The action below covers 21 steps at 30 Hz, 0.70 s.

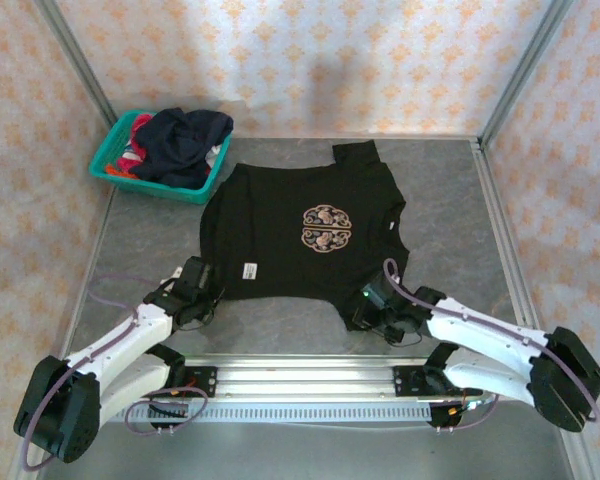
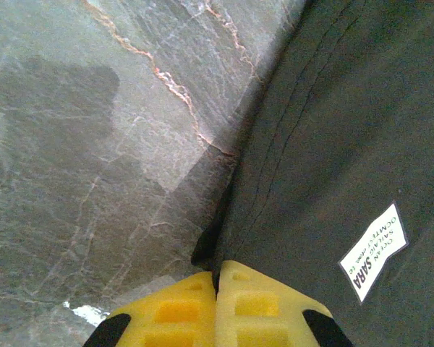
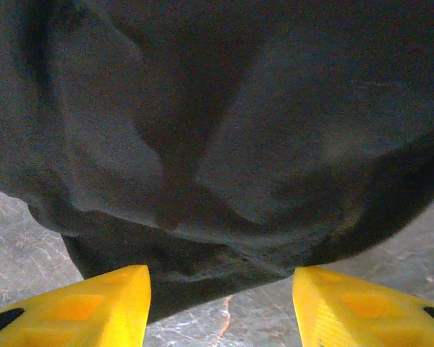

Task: Fold and stack the t-shirts

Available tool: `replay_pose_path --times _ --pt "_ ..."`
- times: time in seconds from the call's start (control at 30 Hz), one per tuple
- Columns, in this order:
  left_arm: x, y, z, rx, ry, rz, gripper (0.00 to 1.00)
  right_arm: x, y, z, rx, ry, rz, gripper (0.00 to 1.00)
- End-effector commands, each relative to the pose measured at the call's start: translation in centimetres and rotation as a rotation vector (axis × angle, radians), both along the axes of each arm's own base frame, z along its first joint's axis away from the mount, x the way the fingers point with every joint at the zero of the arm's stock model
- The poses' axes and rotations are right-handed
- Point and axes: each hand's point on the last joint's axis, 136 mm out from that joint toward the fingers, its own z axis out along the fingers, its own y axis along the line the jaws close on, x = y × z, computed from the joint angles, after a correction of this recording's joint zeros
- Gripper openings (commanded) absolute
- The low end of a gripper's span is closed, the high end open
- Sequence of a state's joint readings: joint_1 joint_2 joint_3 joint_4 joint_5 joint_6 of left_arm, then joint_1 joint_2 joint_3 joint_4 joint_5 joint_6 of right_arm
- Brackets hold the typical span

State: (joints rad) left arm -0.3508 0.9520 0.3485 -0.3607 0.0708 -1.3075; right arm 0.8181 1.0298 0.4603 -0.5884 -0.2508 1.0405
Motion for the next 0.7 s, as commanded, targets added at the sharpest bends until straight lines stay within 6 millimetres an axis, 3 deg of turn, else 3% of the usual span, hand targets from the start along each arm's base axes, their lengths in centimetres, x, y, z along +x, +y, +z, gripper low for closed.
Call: replay_pose_path --times 0.0,0.33,0.6,0.67 --pt "-0.1 0.6 0.3 0.048 0.020 -0.008 0.00 1.2 2.7 1.4 0.067 -0.029 0.029 0.55" --pt "-0.1 0.7 0.7 0.051 0.013 -0.006 0.00 1.0 0.9 -0.8 -0.031 -0.007 -0.021 0.51" --pt "-0.1 0.8 0.9 0.059 0.010 -0.011 0.00 1.0 0.2 -0.7 -0.062 -0.016 -0.027 0.02" --pt "-0.1 0.9 0.9 0.059 0.011 -0.008 0.00 1.3 0.0 0.0 -0.065 -0.040 -0.025 0.00"
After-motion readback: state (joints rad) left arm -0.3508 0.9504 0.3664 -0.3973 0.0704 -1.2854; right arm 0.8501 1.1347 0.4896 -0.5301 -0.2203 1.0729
